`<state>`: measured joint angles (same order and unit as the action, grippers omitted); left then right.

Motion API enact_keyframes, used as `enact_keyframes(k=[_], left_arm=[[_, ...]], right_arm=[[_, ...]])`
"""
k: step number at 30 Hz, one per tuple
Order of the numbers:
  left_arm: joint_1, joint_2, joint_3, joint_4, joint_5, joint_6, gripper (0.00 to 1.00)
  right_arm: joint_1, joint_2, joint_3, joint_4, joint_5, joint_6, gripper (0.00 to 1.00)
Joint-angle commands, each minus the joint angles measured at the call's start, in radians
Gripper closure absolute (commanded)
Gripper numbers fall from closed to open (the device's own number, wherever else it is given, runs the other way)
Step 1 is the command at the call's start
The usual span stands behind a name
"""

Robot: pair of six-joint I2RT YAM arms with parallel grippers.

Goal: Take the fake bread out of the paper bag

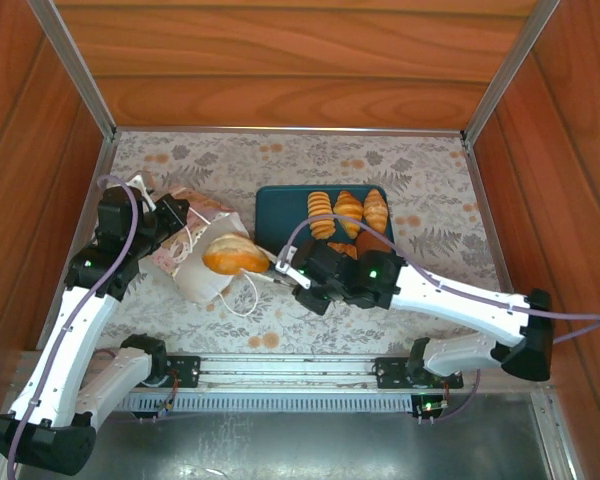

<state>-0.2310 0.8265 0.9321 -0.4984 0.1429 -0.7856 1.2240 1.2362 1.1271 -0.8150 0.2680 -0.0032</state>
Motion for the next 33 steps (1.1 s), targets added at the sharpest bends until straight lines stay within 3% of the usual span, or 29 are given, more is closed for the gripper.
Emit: enact_keyframes(k=[1,9,15,24,33], left_arm=[[0.005,-0.006,0.03,0.008,-0.05,0.005,1.0],[0.005,-0.026,0.021,0.009,-0.085,0.005,1.0],[0.005,-0.039,0.017,0.007,-0.082,0.002,1.0],[0.005,-0.044,0.017,0.008,-0.052,-0.001,1.0],[0.005,-0.047,0.017,0.007,-0.033,0.003,1.0]], right_arm=[[0.003,-0.071,-0.011,-0.04,0.101,-0.028,0.59],[-0.062,-0.193,-0.034,-0.068,0.181,-0.05,0.59],[-0.177,-0.219,-0.085,0.008,0.111,-0.047,0.59],[-0.345,-0.079,-0.081,0.082,-0.035,-0.092,0.58],[-0.408,0.148,-0.012,0.12,-0.056,-0.123,0.58]])
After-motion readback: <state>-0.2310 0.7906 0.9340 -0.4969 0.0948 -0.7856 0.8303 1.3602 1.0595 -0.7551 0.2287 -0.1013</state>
